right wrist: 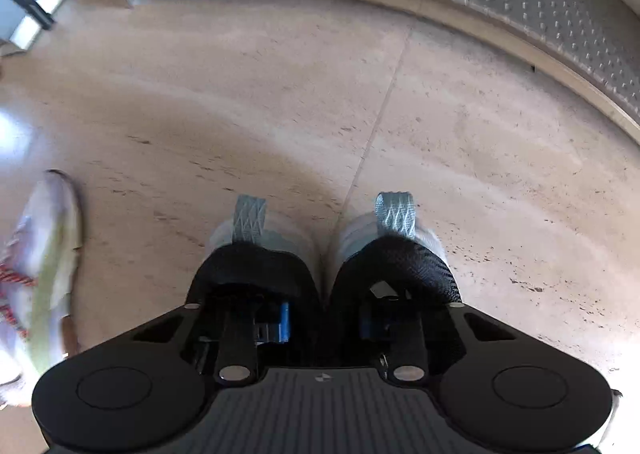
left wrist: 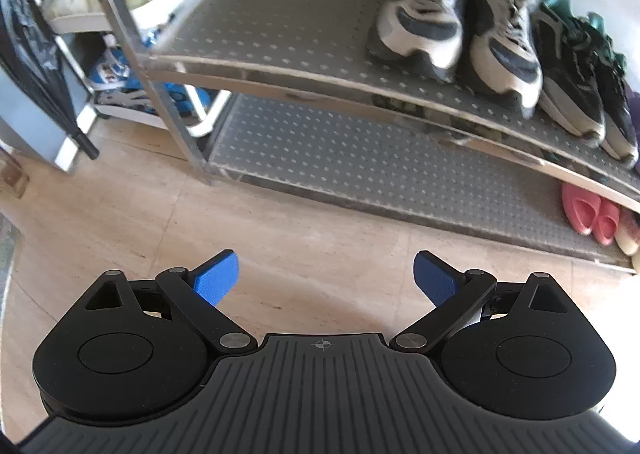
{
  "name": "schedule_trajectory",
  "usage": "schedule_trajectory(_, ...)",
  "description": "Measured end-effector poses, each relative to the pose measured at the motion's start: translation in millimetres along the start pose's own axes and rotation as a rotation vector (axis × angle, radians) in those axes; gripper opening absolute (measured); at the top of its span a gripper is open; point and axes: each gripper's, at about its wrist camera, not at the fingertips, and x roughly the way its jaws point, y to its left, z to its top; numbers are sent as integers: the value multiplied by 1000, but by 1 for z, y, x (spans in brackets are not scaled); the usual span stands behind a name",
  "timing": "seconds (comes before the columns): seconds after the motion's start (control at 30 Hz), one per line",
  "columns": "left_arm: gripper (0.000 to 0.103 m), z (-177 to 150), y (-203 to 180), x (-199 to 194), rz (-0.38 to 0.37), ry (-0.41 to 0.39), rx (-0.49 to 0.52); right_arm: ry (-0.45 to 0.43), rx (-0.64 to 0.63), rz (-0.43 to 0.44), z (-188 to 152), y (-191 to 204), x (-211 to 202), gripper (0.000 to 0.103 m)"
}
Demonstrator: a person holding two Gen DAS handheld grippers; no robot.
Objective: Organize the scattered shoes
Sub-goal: 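Lift and carry the black mesh sneakers onto the shelf beside the white-black pair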
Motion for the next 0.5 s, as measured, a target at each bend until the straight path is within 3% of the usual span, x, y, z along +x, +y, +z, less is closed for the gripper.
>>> schedule_trajectory(0.17,97,4,32,-14,50,-67,-91,-174,-9,25,-7,17,-71,27)
schedule_trajectory(0.27,97,5,55,-24,81,-112,-158,-298,-2,54,6,35,-119,26)
schedule_trajectory(0.5,97,10,136,-58,147,-237,-423,-572,-82,99,76,99,-213,25)
